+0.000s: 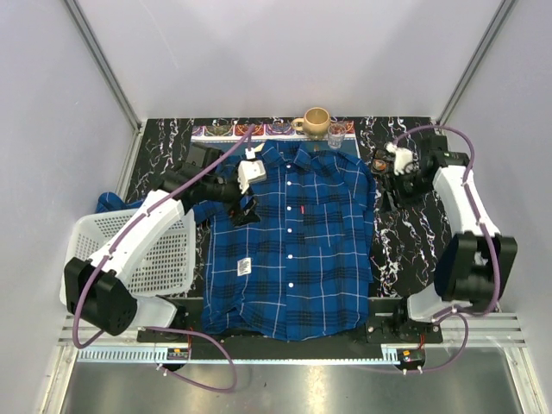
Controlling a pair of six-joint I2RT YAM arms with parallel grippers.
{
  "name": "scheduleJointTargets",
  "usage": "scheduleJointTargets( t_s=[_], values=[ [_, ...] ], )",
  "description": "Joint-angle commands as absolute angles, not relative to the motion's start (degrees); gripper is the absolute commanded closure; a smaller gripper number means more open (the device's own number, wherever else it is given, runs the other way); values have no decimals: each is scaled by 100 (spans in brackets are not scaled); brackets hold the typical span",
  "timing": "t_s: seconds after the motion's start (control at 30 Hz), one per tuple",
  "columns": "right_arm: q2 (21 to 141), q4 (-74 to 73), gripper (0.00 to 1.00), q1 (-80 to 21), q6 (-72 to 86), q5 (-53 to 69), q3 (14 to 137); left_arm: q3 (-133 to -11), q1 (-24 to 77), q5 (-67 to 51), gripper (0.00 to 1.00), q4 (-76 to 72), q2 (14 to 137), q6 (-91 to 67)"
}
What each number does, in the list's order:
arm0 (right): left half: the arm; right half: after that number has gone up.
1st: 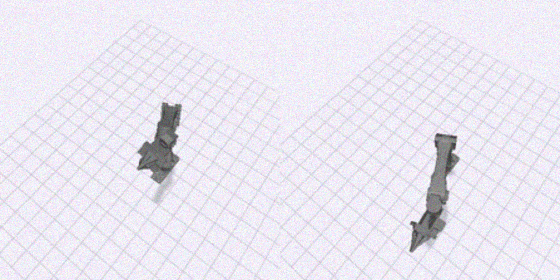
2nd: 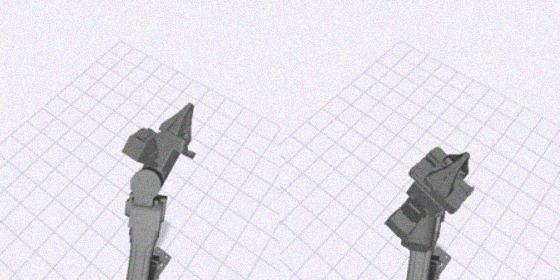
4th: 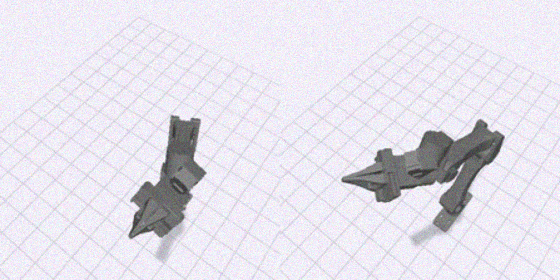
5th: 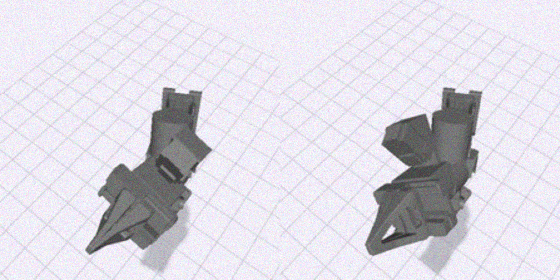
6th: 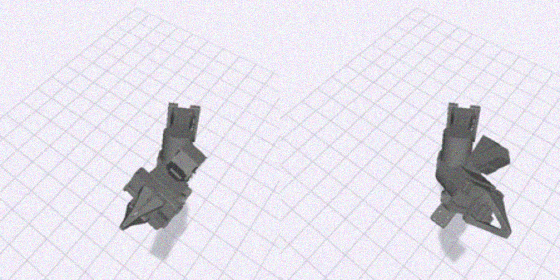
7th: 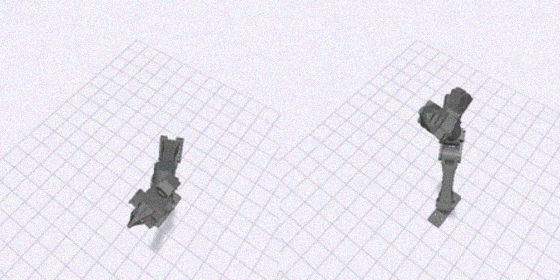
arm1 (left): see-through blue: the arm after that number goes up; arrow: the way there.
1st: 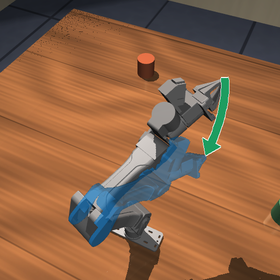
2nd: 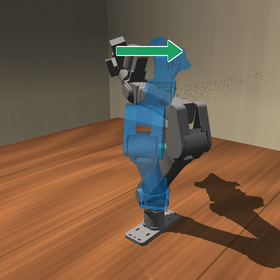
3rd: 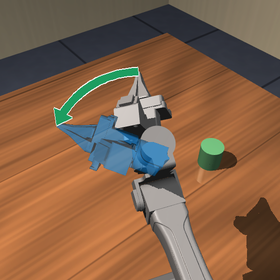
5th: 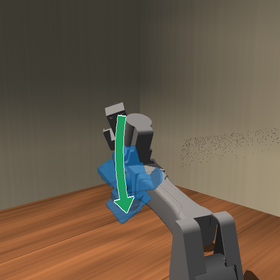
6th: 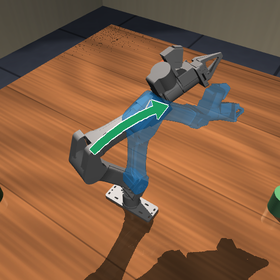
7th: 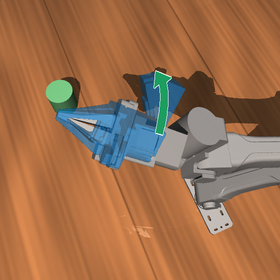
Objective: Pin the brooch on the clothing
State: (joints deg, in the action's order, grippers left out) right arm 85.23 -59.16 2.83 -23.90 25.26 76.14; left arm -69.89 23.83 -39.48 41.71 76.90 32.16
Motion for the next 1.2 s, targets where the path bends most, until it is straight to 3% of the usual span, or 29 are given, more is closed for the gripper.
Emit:
scheduleJointTargets(
  t_s=[0.0,0.27,0.4,0.77,1.17],
  values=[
    [9192,-6636,46,852,-3172,1934,7322,-6594,2958,-4246,16,3297,7541,3796],
    [9343,-6425,42,853,-3516,2083,6373,-5951,5315,-2972,16,2035,7856,4597],
    [9255,-6416,41,861,-3463,1951,6179,-6511,6369,-2856,18,1415,8664,4903],
    [8807,-6820,38,879,-3428,2109,6064,-8752,7426,-2918,38,1344,11073,4641],
    [8780,-6943,35,896,-3454,2127,6179,-8938,7690,-3147,42,2443,12110,6020]
  ],
)
